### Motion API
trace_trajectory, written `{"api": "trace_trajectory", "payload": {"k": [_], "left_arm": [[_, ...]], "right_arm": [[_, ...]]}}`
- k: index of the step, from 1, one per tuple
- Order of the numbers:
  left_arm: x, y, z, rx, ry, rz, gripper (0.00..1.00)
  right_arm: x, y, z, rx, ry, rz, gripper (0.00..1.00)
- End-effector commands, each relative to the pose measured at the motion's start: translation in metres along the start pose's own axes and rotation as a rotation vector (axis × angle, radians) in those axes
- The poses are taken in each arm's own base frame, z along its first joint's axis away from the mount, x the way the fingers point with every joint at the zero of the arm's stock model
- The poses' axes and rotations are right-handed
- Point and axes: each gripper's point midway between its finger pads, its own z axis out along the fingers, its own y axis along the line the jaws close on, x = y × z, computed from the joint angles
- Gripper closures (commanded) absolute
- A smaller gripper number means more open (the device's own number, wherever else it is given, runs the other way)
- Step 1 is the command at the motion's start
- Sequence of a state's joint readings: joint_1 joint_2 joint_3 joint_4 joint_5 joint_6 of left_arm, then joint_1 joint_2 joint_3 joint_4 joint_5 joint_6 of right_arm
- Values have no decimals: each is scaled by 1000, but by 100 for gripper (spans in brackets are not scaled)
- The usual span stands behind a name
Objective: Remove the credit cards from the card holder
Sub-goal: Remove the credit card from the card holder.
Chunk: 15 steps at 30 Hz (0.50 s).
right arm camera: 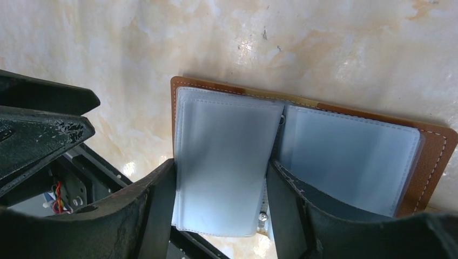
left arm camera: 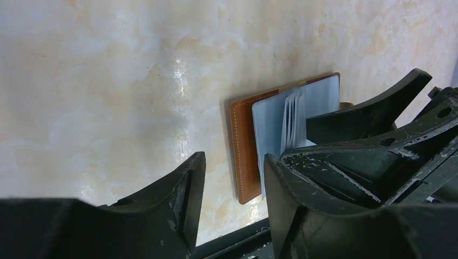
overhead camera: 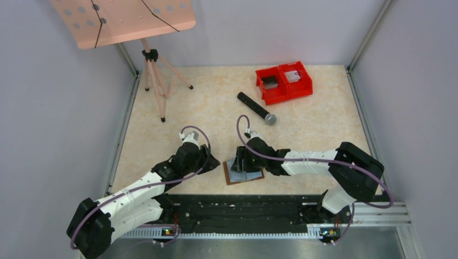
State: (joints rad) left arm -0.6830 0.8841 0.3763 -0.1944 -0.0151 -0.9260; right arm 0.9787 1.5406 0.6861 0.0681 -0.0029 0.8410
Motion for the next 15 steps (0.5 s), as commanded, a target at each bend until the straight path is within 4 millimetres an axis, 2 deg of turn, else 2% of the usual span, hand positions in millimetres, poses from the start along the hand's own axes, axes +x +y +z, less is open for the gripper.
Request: {"api": "trace_trajectory", "payload": {"k": [1, 3, 5, 6, 7, 11, 15], "left_arm": [[-17, -25, -2, 74, -43, -8, 50], [-17, -25, -2, 74, -43, -7, 50], [-17, -26, -2, 77, -45, -6, 50], [-17, -26, -2, 78, -45, -6, 51], [-17, -26, -2, 78, -46, -6, 50], [-18, -27, 0, 81, -48, -6, 50], [-12, -32, 2, 107, -14, -4, 50]], "right_arm": [[2, 2, -4, -25, 6, 5, 57], [2, 3, -4, -30, 8, 6, 51], [2, 3, -3, -30, 11, 9, 40], [3, 3, -3, -31, 11, 10, 38], [3, 4, -3, -34, 13, 10, 39], [3, 5, -3, -57, 16, 20, 55], [3, 5, -3, -66, 17, 25, 56]]}}
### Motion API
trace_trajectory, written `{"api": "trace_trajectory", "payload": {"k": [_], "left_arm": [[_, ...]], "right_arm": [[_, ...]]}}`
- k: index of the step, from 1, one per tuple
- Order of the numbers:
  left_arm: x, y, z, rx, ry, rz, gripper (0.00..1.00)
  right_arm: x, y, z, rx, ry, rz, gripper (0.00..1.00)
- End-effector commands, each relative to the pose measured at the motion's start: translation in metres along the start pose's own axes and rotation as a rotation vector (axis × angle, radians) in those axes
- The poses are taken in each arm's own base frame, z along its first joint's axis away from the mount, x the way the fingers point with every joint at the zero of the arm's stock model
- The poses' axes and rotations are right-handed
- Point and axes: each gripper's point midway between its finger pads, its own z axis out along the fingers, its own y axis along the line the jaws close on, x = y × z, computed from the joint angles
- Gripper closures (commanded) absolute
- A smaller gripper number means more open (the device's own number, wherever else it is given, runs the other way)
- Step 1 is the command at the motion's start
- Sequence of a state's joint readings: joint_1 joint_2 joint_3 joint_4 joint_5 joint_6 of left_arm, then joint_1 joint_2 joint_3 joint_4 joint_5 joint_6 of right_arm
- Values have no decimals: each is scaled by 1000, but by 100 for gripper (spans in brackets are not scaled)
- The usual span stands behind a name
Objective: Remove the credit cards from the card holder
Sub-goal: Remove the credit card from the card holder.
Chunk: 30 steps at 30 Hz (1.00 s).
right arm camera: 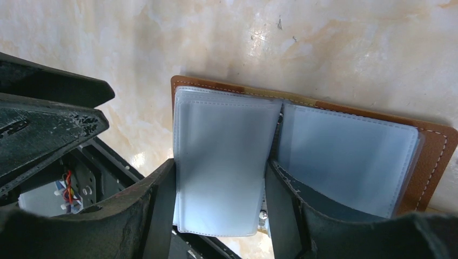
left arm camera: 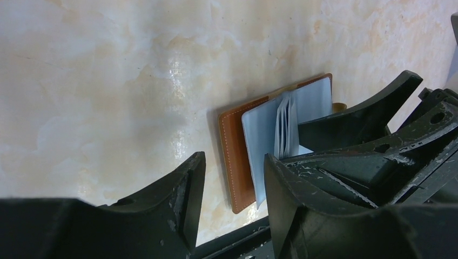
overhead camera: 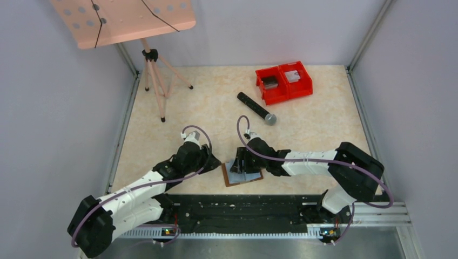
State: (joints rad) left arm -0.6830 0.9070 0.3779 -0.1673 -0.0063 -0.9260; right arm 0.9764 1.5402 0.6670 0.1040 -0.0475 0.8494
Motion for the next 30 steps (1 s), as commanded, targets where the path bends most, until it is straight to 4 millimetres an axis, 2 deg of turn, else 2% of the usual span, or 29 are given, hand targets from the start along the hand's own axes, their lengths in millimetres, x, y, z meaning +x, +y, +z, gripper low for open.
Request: {"api": "trace_trajectory", "payload": {"k": [1, 17, 22, 30], "left_arm": [[-12, -31, -1, 104, -14, -4, 50], [-7, -57, 19, 222, 43, 3, 53], [-7, -57, 23, 214, 47, 6, 53], [-2, -55, 28, 210, 66, -3, 60]], "right_arm": [[-2, 2, -4, -33, -4, 16, 56], [-3, 8, -9, -117, -20, 24, 56], [-3, 10, -9, -129, -19, 23, 56], [-4, 12, -10, -136, -21, 23, 56]]}}
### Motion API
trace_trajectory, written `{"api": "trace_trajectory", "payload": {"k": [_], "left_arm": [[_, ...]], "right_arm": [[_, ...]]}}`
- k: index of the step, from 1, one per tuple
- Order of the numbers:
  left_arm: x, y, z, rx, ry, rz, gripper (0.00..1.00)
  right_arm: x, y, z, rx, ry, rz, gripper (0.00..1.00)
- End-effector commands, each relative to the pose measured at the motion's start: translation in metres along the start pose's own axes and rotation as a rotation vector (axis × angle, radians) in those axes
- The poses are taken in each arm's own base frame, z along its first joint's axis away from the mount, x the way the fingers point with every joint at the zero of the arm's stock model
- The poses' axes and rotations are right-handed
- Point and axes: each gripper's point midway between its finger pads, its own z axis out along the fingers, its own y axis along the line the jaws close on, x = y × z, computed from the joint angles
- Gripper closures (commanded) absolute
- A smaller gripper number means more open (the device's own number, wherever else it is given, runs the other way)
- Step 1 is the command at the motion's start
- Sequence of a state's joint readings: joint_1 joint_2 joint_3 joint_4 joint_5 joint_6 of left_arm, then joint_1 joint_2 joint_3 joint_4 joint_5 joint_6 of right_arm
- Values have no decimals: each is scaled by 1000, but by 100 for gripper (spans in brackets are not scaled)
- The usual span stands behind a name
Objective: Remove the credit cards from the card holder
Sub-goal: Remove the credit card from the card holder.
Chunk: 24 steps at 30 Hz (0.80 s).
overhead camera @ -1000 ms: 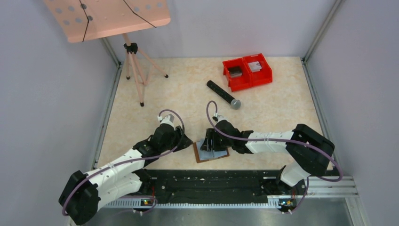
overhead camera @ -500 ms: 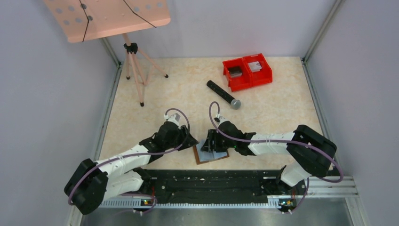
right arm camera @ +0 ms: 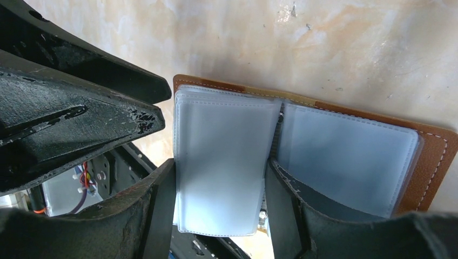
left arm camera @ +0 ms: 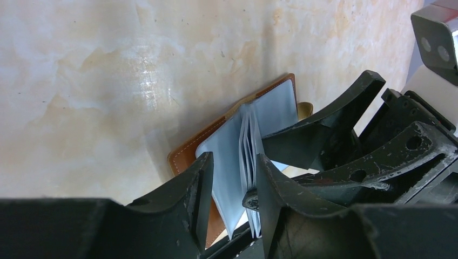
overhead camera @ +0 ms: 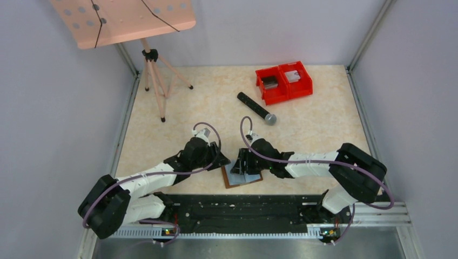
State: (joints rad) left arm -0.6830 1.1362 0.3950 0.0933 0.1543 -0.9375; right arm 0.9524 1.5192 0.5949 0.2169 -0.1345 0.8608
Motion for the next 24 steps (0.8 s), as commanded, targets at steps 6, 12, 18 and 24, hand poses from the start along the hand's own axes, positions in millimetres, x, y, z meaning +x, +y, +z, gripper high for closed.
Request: {"api": "trace_trajectory", "payload": {"k": [6, 12, 18, 24], "left_arm": [[-11, -23, 4, 86, -23, -1, 62], [-7, -24, 8, 96, 0, -10, 68], [-6, -30, 10, 123, 16, -11, 85], [-3, -36, 10, 151, 41, -7, 100]], "right_arm": [[-9, 9, -5, -46, -31, 2, 56], [-10, 10, -6, -48, -34, 2, 56], [-9, 12, -6, -54, -28, 1, 54], [-13, 13, -10, -38, -35, -3, 40]]}}
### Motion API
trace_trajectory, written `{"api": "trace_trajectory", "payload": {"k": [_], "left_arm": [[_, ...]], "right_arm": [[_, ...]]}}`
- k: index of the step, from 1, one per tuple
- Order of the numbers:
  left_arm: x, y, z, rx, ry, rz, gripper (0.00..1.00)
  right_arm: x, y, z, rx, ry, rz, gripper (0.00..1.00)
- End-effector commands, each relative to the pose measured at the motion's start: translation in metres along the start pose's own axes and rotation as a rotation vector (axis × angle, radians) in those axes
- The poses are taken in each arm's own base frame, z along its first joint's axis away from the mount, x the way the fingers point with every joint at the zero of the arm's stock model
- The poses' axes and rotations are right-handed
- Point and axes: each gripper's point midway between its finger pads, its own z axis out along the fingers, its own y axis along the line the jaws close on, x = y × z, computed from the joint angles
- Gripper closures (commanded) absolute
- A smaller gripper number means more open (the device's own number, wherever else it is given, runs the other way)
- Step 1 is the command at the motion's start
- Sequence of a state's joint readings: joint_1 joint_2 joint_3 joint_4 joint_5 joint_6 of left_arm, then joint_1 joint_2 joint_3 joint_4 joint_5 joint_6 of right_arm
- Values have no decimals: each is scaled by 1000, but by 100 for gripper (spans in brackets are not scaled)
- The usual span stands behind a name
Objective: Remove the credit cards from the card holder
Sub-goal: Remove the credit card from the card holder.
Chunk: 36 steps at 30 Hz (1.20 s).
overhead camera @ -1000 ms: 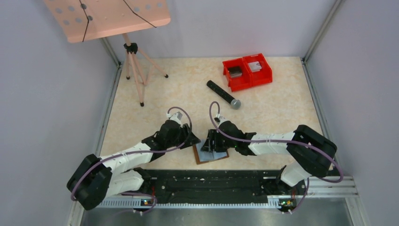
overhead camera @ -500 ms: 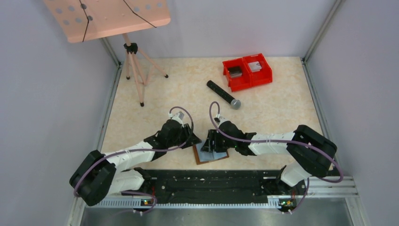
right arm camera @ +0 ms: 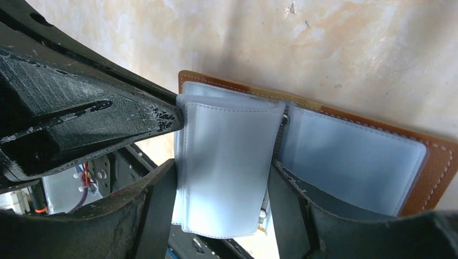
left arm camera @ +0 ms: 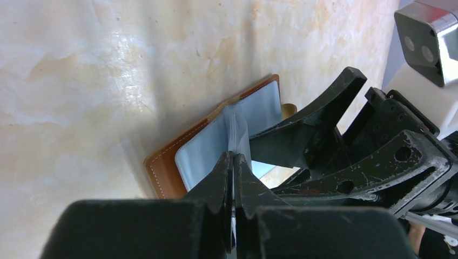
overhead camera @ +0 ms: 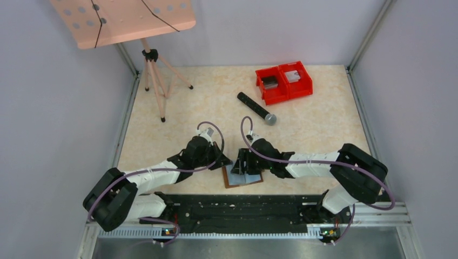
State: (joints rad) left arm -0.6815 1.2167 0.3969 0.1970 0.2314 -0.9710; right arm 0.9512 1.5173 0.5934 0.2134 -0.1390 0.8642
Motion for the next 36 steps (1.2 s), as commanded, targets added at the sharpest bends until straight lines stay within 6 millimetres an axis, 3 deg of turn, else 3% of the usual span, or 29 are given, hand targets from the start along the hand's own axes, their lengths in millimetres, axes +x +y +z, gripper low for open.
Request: {"api": "trace_trajectory", "payload": {"k": [1, 11, 27, 32, 36], "left_arm": [[-8, -25, 1, 87, -2, 24, 100], [-7, -27, 1, 98, 7, 19, 100], [-6, -26, 1, 97, 5, -6, 100], [-6, -27, 0, 98, 3, -5, 100], [-6, -27, -1, 101, 1, -6, 100]], "right_arm": [[-16, 13, -12, -31, -45, -11, 38], [-23, 10, -27, 36, -58, -47, 33], [-14, 20, -17, -11, -16, -37, 33], [-12, 10, -13, 46, -3, -43, 34], [-11, -6, -16, 135, -2, -49, 41]]}}
